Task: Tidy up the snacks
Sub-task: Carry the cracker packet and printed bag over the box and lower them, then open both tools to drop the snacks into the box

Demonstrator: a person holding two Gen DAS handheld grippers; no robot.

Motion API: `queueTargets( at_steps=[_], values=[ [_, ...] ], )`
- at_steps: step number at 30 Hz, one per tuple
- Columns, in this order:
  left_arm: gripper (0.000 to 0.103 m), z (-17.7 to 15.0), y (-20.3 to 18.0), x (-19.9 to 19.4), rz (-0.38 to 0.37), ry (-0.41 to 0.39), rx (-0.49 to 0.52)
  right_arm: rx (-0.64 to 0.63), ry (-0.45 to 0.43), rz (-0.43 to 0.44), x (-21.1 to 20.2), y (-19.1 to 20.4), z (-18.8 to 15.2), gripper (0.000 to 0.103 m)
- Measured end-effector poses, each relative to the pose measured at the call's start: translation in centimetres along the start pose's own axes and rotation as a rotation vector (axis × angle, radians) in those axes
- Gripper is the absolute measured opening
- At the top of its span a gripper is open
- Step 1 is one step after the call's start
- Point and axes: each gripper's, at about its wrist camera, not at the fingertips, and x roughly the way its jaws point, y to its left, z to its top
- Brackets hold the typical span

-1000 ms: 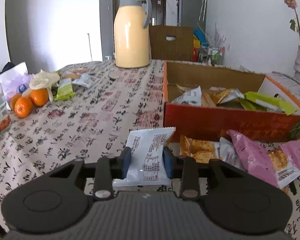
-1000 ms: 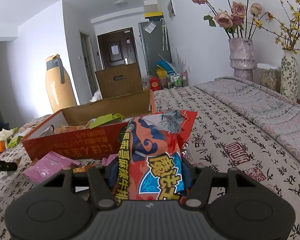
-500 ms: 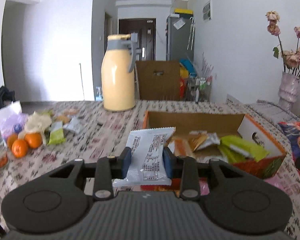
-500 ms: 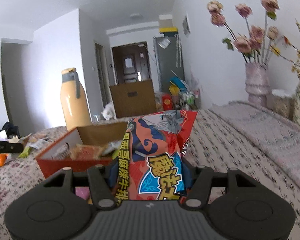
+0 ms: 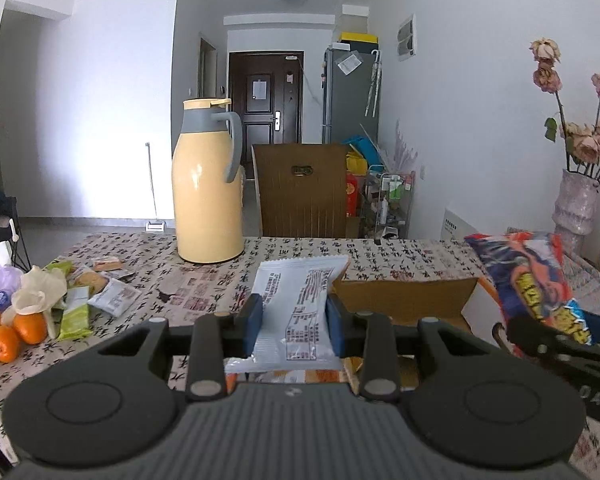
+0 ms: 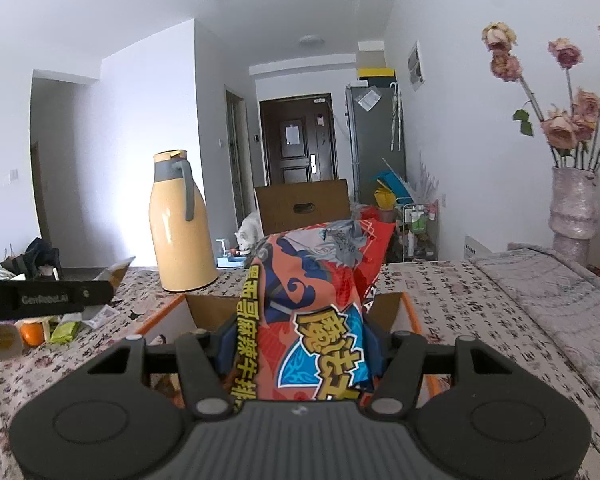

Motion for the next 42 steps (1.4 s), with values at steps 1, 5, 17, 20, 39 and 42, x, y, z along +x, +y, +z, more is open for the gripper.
queueTargets(
  at_steps=[1,5,17,20,39,42],
  values=[
    [0.034,0.1,0.0,0.4,0.001,0.001,-0.003,0.001,0.004,-0.001,0.6,0.1,0.2,0.059],
    [0.034,0.1,-0.3,2.2,0.010,0.008,-0.023,0.004,0.033,0.000,3.3,0.1,0.4,0.059],
    [0.034,-2.7,0.5,6.2,-0.011,0.077,-0.045,0.006,0.105,0.057,6.9,0.4,-2.3,0.059],
    [0.035,-3.0,1.0,6.3,-0.011,0.085,-0.060,-0.009,0.116,0.055,6.9,0.7,-2.7,0.060],
    [0.103,-2.7,1.9,4.9,0.045,0.039,-0.142,0.014,0.098,0.005,6.6,0.0,-2.8,0.103],
    [0.103,-2.5,1.8,4.6,0.038,0.037,-0.141,0.009,0.091,0.000,6.4,0.0,-2.5,0.103]
  ],
)
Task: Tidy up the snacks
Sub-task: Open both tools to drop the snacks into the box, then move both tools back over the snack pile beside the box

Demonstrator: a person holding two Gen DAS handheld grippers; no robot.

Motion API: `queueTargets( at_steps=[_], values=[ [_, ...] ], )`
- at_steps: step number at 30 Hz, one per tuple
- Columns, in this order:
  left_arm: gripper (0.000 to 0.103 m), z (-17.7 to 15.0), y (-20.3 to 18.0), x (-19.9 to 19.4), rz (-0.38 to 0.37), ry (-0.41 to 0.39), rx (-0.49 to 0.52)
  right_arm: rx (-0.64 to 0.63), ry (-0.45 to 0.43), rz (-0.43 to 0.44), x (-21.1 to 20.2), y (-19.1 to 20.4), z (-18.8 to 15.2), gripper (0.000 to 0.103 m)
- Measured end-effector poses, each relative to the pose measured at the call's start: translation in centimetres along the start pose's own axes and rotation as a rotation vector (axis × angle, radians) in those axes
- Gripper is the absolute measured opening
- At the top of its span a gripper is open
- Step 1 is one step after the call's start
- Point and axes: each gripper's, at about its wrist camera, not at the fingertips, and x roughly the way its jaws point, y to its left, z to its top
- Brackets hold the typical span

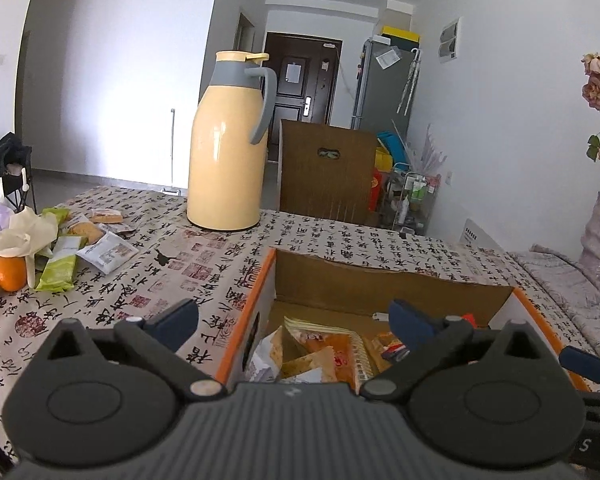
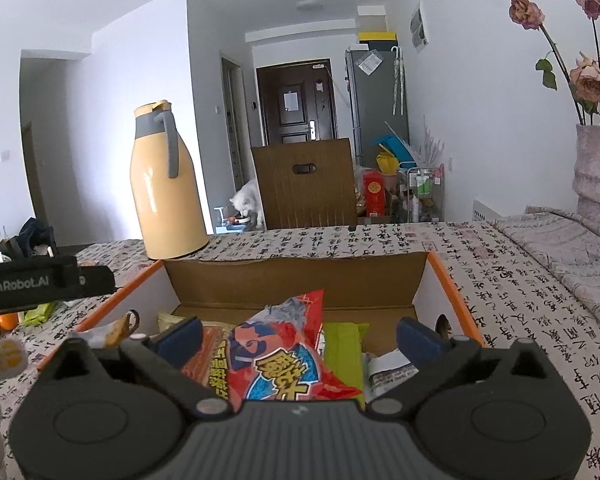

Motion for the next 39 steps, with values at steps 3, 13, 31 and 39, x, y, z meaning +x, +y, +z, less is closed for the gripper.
queueTargets(
  at_steps=[3,13,31,39],
  values=[
    [0.103,0.3,-0.2,-0.6,-0.003,-0.003,0.000,-0.009,-0.015,-0.009,-0.6,0.0,0.6,0.103],
    [0.103,1.0,-0.7,-4.2,-0.028,-0.034,0.021,-0.053,-0.068,-0.027,-4.3,0.8,1.9,0.103],
    [0.103,-2.7,1.2,-9.5,-0.024,0.004,0.078,-0.049,-0.034,-0.029,-10.8,0.5,-2.1,0.103],
    [0.103,-5.5,2.7,-9.6,-0.021,0.069,0.099,-0.037,0.020,-0.041,-12.0,-0.2,-5.1,0.103]
  ],
)
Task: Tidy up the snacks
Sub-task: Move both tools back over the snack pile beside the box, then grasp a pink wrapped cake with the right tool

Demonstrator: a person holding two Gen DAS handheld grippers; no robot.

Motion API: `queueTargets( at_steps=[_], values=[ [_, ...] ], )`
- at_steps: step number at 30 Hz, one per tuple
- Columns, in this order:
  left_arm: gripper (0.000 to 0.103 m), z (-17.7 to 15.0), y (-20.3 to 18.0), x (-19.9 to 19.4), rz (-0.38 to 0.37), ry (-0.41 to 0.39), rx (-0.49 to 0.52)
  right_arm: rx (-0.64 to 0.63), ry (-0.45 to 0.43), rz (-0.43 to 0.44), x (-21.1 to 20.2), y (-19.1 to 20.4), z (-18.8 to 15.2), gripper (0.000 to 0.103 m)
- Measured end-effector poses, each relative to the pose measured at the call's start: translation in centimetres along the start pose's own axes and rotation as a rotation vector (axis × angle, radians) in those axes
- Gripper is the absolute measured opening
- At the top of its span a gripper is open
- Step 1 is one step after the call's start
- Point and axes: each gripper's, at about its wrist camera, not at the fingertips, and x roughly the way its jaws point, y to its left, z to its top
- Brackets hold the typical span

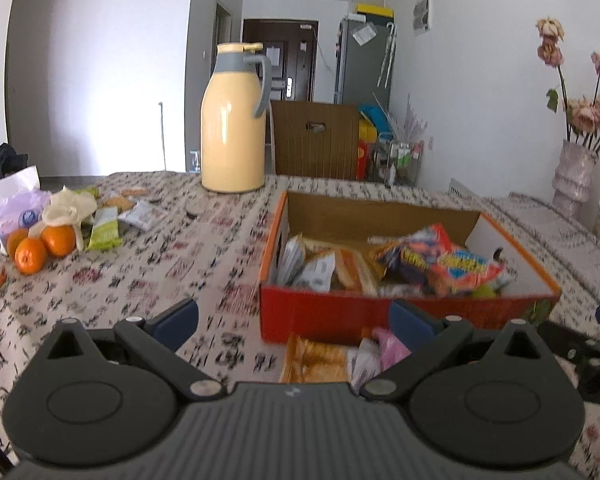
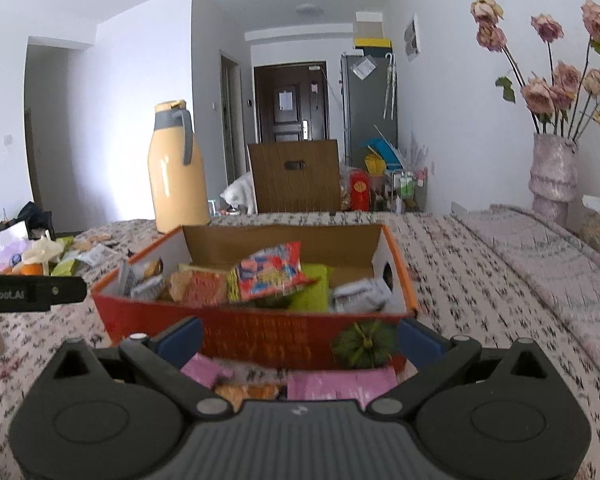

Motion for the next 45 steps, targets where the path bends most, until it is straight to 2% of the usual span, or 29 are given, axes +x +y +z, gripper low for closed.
queueTargets(
  at_steps=[12,19,32,40,45],
  values=[
    [0.103,-3.5,0.9,1.7,0.001,0.064,0.022,0.025,0.058,-0.016,-0.4,-1.2,-2.9,0.103],
    [0.103,-4.3,1.0,2.8,-0.003,0.078,0.009,0.039,0.087,-0.030,0.3,-2.0,-3.9,0.103],
    [0.103,-4.7,1.4,3.1,-0.033,0.090,-0.020,0.037,0.111,-0.034,1.1,-2.3,-4.2,0.103],
    [0.103,-4.7,1.4,3.2,-0.037,0.093,-0.023,0.007,0.178,-0.094,3.4,-2.8,-2.9,0.103],
    [0.103,-4.7,1.4,3.2,-0.034,0.100,-0.025,-0.003,0.255,-0.084,6.1,-3.0,-2.3,0.103]
  ],
)
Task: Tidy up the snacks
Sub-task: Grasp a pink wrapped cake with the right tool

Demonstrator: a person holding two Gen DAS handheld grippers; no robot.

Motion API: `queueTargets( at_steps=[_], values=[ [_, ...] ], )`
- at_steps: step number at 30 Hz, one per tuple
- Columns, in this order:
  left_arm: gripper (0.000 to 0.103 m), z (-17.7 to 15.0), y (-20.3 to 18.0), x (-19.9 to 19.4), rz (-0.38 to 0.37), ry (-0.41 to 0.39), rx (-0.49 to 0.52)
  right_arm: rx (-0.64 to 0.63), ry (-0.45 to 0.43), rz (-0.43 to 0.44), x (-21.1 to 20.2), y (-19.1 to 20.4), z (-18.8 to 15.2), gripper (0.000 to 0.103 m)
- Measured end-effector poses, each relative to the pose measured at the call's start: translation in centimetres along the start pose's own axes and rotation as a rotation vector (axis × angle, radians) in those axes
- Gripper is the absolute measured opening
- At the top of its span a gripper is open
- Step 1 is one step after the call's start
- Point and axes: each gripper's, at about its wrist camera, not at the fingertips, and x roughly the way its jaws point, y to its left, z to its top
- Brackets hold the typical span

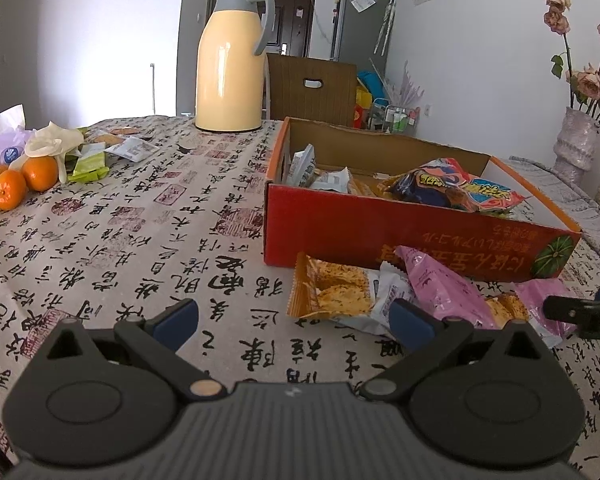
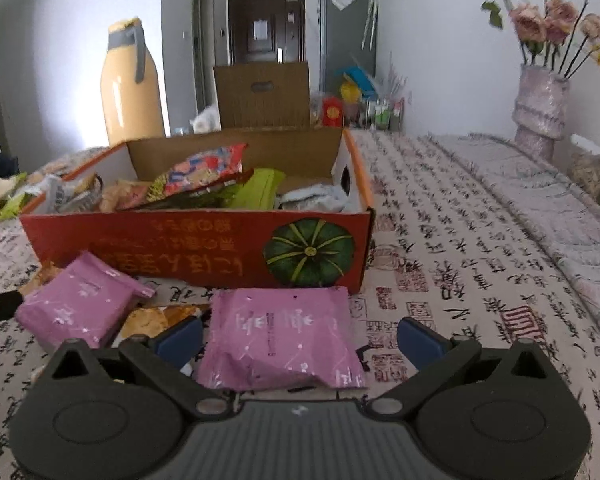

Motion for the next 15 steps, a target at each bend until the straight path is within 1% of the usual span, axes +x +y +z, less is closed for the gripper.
queueTargets(
  at_steps=[5,9,12,15],
  values=[
    [0.103,0.0,0.0,0.1,-0.001,0.005,-0.001,0.002,0.072,0.003,2.2,0.3,0.1,0.103],
    [0.103,0.0,0.1,0.2,-0.002,0.008,0.000,0.001,0.061,-0.002,2.5,0.3,-0.2,0.103],
    [0.103,0.0,0.1,0.2,-0.003,0.009,-0.001,0.004,0.038,-0.015,2.4,0.5,-0.6,0.103],
    [0.103,0.0,0.0,0.2,-0.002,0.008,-0.001,0.000,0.043,-0.008,2.5,0.4,-0.4,0.103]
  ],
)
